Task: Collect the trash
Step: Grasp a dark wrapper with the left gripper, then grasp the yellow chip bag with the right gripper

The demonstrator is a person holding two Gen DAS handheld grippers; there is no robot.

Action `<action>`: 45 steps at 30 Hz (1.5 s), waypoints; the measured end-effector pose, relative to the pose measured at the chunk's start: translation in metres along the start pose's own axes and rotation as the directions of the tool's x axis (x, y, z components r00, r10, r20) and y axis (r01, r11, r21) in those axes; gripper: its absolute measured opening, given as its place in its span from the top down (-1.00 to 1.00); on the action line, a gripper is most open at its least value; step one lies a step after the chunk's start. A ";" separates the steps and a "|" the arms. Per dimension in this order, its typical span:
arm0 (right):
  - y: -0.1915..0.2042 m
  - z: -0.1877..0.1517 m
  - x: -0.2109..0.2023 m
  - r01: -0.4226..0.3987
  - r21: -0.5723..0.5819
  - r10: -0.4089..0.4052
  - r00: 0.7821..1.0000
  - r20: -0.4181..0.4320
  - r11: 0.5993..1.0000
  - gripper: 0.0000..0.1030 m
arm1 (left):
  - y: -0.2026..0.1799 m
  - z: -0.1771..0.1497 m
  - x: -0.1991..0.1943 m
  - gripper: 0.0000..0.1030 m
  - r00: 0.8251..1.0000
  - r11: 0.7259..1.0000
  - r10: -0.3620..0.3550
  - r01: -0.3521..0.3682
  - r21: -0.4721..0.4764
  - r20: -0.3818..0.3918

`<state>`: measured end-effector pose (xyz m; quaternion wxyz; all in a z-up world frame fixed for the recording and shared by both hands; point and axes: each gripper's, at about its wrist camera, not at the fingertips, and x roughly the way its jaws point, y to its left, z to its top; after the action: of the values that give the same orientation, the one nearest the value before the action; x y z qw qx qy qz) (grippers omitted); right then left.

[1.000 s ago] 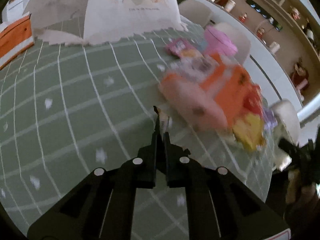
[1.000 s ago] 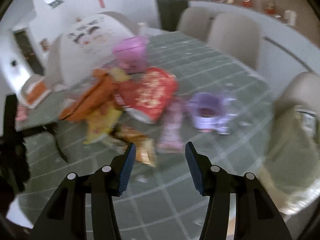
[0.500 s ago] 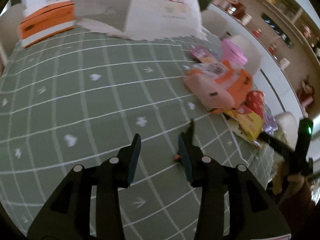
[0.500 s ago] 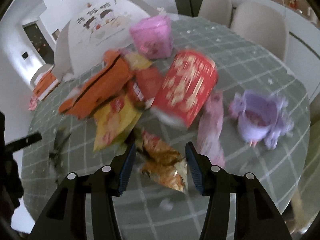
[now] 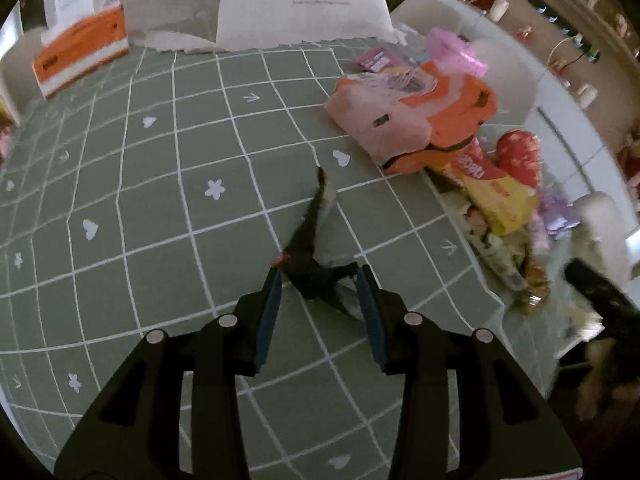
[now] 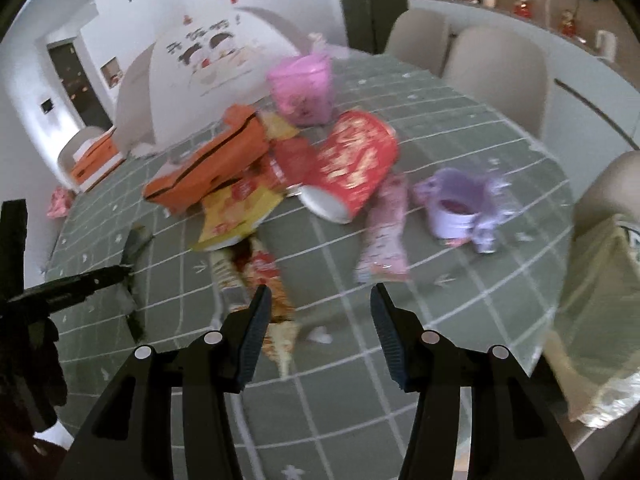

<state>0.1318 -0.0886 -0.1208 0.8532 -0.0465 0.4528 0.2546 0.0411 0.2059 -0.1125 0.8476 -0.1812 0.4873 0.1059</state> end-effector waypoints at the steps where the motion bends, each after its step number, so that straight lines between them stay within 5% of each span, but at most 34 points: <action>1: -0.003 0.000 -0.002 0.004 0.000 -0.004 1.000 0.002 1.000 0.05 | -0.002 0.001 0.002 0.27 1.000 1.000 -0.009 0.009 -0.008 -0.001; 5: -0.015 -0.004 -0.006 0.022 -0.009 -0.022 1.000 -0.007 1.000 0.05 | -0.001 0.006 0.003 0.54 0.998 0.998 -0.056 0.056 -0.038 0.003; 7: -0.017 -0.004 -0.007 0.012 -0.010 -0.013 1.000 -0.010 1.000 0.05 | 0.001 0.010 -0.003 0.98 0.998 0.997 -0.065 0.065 -0.032 0.015; 17: 0.039 0.054 0.015 -0.104 -0.202 0.110 0.994 0.017 0.974 0.05 | 0.022 0.012 -0.039 0.97 0.995 0.997 -0.073 0.074 -0.017 0.070; 25: 0.072 0.090 0.089 -0.164 -0.298 0.146 0.986 -0.083 0.940 0.05 | 0.050 -0.008 -0.050 0.42 0.993 0.991 -0.102 0.106 -0.079 0.052; 30: 0.073 0.089 0.117 -0.072 -0.334 0.039 0.994 -0.105 0.940 0.05 | 0.053 -0.016 -0.053 0.22 0.993 0.991 -0.103 0.108 -0.083 0.059; 32: 0.070 0.086 0.113 -0.116 -0.315 0.074 0.987 -0.142 0.942 0.06 | 0.051 -0.017 -0.050 0.22 0.993 0.991 -0.104 0.109 -0.082 0.055; 34: 0.065 0.080 0.108 -0.186 -0.279 0.135 0.972 -0.192 0.942 0.32 | 0.049 -0.017 -0.046 0.21 0.993 0.989 -0.111 0.115 -0.089 0.046; 38: 0.049 0.064 0.086 -0.199 -0.223 0.152 0.966 -0.209 0.954 0.70 | 0.041 -0.015 -0.037 0.20 0.991 0.987 -0.134 0.136 -0.089 0.029; 45: 0.003 0.035 0.020 -0.157 -0.074 0.150 0.984 -0.097 0.985 0.85 | 0.018 -0.003 -0.019 0.10 0.990 0.986 -0.140 0.143 -0.092 0.030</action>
<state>0.1661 -0.0671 -0.1157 0.8069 -0.0576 0.4828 0.3353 0.0230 0.2209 -0.1006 0.8492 -0.2537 0.4578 0.0703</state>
